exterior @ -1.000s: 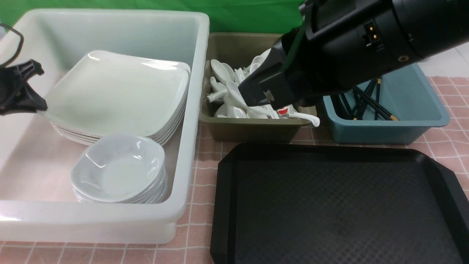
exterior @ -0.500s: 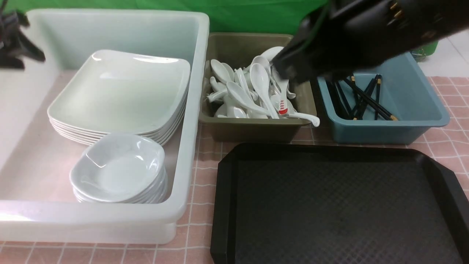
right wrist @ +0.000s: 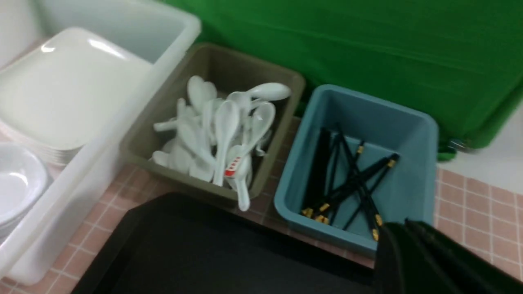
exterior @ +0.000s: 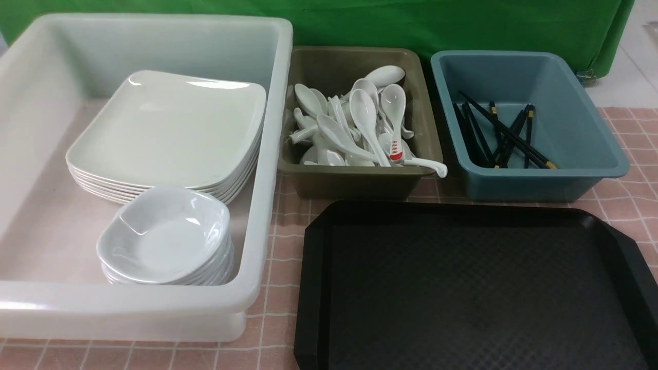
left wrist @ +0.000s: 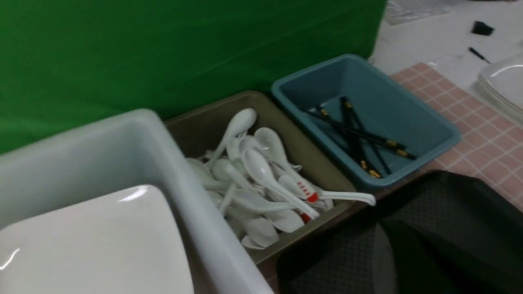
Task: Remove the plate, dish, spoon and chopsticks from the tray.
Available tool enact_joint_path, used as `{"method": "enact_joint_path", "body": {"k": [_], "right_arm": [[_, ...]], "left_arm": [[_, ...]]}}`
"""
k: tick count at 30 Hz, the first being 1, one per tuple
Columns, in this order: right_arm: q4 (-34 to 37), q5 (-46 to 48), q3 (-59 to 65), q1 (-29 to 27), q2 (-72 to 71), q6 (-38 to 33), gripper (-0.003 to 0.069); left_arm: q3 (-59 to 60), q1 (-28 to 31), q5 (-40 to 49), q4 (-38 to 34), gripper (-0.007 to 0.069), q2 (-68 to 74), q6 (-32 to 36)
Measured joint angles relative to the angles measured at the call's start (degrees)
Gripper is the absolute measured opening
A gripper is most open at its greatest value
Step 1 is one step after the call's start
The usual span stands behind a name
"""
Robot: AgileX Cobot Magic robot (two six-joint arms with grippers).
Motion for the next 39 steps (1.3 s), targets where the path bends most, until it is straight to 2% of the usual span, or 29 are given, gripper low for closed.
{"method": "enact_joint_path", "body": {"k": [3, 4, 5, 8, 9, 11, 17, 21, 24, 28, 34, 39], "right_arm": [[-0.71, -8.62, 14.30, 0.00, -13.00, 2.25, 0.0030], [-0.79, -9.27, 15.23, 0.00, -13.80, 2.51, 0.0030], [-1.33, -14.13, 23.03, 0.00, -19.39, 4.56, 0.0030], [-4.42, -26.16, 38.06, 0.00, -31.62, 9.88, 0.0030], [-4.63, -26.89, 39.04, 0.00, -32.34, 10.12, 0.0030], [-6.29, -35.37, 51.65, 0.00, -40.96, 12.09, 0.0030], [-6.68, -50.17, 68.11, 0.00, -52.96, 15.41, 0.0032], [-6.79, -52.93, 71.10, 0.00, -54.84, 16.03, 0.0044], [-6.85, -53.56, 71.33, 0.00, -54.84, 16.08, 0.0059], [-6.85, -53.73, 71.47, 0.00, -54.84, 16.10, 0.0069], [-6.85, -53.73, 71.47, 0.00, -54.84, 16.10, 0.0080], [-6.85, -53.73, 71.51, 0.00, -54.84, 16.10, 0.0083]], "left_arm": [[10.62, -6.24, -3.97, 4.49, -0.0011, -11.83, -5.50], [11.39, -6.61, -4.34, 4.71, -0.0011, -13.23, -5.76], [16.36, -7.30, -7.14, 5.92, -0.0011, -17.57, -7.23], [32.53, -7.57, -14.43, 9.21, -0.0011, -29.97, -12.40], [33.48, -7.57, -14.88, 9.41, -0.0011, -29.95, -12.86], [45.35, -7.57, -20.35, 10.72, -0.0011, -39.29, -17.25], [66.03, -7.57, -34.41, 10.58, -0.0010, -52.00, -19.38], [74.14, -7.57, -42.64, 8.71, -0.0004, -54.87, -19.38], [75.78, -7.57, -44.95, 8.32, -0.0001, -54.96, -19.44], [76.08, -7.57, -45.76, 8.87, -0.0001, -54.96, -19.44], [76.13, -7.57, -46.12, 14.48, 0.0000, -54.96, -18.79], [76.13, -7.57, -46.12, 15.37, 0.0001, -54.96, -17.20]]}}
